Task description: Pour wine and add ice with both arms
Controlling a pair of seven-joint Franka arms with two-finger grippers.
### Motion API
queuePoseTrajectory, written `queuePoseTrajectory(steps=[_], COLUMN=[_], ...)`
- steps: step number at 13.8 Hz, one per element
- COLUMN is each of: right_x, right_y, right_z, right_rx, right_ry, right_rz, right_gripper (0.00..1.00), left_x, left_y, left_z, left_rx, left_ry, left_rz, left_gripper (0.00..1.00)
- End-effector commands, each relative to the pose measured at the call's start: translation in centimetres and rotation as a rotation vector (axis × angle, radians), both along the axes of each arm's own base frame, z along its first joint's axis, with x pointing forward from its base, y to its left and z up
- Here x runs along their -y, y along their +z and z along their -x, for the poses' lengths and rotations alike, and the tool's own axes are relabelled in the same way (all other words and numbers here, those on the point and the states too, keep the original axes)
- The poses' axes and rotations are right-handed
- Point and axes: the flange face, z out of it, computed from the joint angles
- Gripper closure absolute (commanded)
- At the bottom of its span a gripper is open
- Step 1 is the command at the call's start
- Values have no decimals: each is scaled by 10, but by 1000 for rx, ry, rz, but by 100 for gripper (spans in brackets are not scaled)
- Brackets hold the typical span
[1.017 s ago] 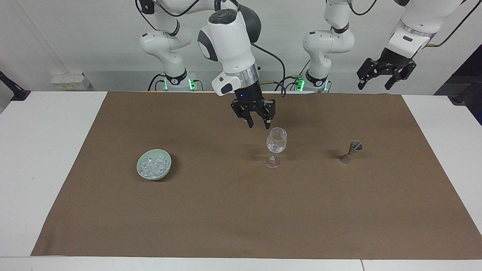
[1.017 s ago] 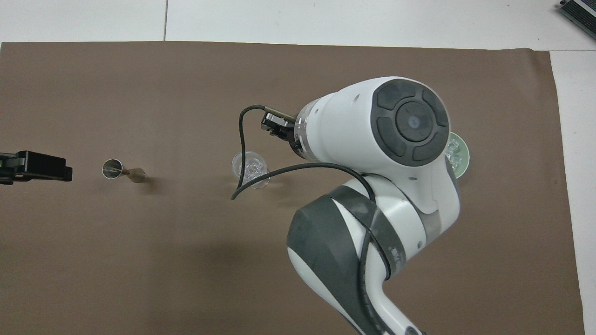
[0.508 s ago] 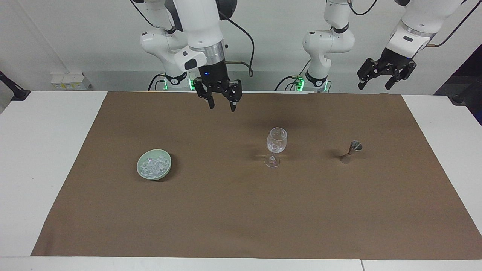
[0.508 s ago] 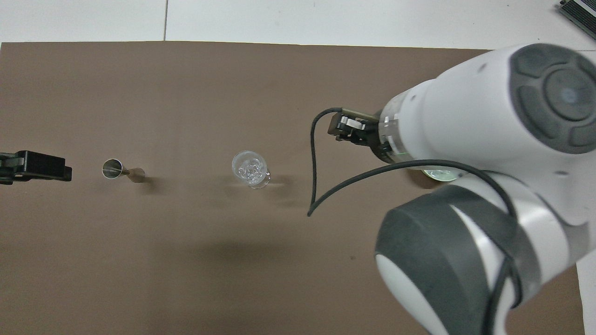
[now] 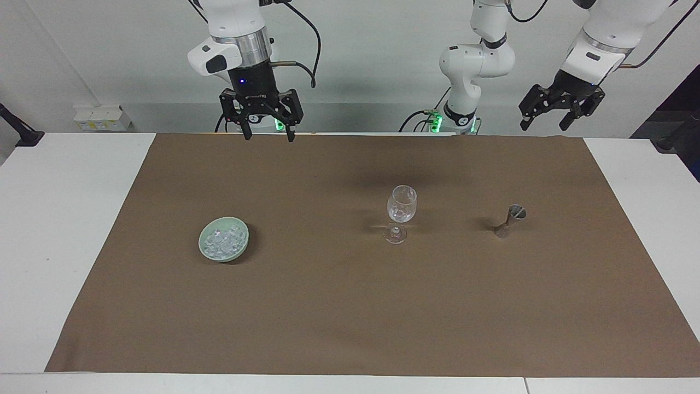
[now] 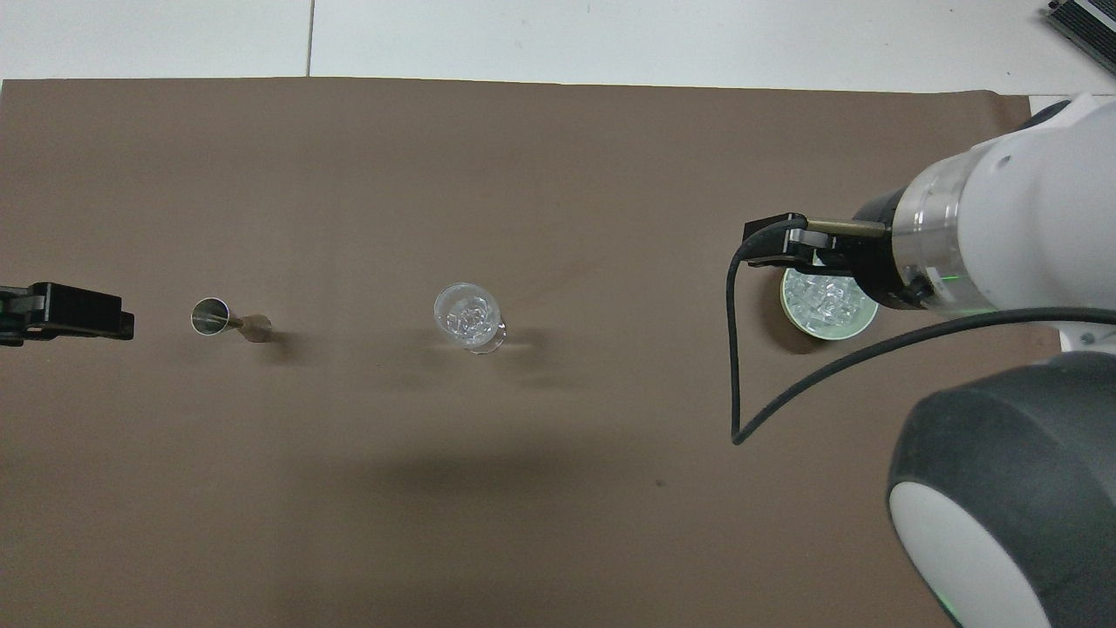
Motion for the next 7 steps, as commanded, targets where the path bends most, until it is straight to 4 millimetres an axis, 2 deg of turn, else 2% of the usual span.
queuePoseTrajectory(steps=[1, 3, 5, 7], right_x=[34, 55, 77, 90], right_y=[3, -1, -11, -23], right_z=[1, -4, -7, 2], right_rx=[7, 1, -17, -47], right_ry=[-1, 9, 107, 196], right_rz=[29, 42, 68, 87], right_gripper=[0, 0, 0, 0], left_x=[-1, -1, -1, -1], left_y=[5, 5, 5, 5], left_z=[4, 4, 4, 4], left_rx=[3, 3, 3, 3], left_ry=[11, 11, 11, 11], left_rz=[-11, -11, -11, -11], left_gripper=[0, 0, 0, 0])
